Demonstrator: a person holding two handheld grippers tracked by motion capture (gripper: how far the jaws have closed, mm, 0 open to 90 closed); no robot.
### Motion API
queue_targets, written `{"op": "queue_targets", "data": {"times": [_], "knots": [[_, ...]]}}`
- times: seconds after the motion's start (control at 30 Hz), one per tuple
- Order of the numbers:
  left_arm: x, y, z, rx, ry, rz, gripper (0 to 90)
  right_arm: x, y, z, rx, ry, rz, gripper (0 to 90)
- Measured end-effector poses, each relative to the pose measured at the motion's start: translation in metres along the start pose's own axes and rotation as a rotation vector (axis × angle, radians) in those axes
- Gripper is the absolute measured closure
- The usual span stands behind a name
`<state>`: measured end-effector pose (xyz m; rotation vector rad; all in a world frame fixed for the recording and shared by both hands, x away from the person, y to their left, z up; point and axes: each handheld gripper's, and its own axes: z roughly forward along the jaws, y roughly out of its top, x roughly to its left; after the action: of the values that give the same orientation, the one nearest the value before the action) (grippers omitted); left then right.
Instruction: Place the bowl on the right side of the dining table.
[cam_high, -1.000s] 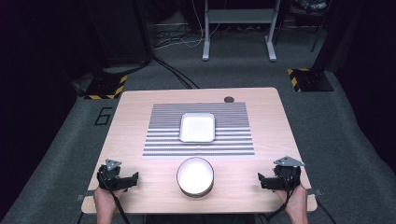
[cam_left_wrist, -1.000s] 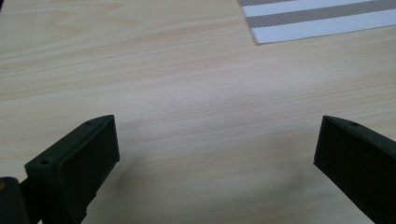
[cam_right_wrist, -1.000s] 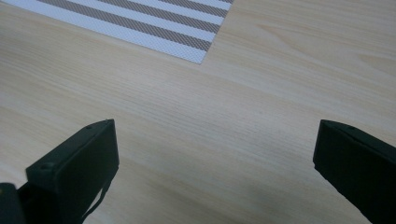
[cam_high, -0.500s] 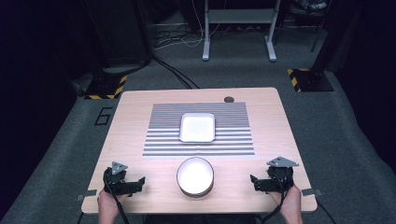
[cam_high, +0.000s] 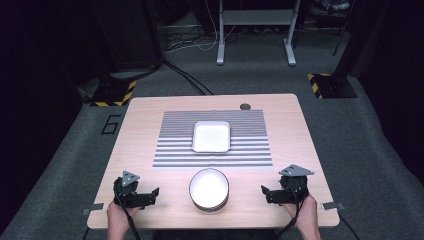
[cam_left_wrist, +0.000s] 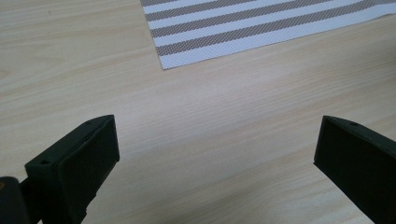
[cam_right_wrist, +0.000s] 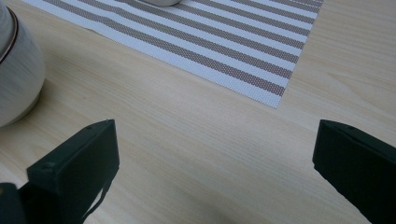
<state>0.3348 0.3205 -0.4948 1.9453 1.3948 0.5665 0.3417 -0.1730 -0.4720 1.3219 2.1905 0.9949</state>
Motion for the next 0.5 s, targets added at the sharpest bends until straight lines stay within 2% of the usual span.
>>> {"op": "queue_targets", "data": {"times": [0.5], "knots": [[-0.019,0.02,-0.007,-0.02,-0.043,0.039,0.0,0.015,0.019,0.0,0.0,0.034,-0.037,0.2]]}}
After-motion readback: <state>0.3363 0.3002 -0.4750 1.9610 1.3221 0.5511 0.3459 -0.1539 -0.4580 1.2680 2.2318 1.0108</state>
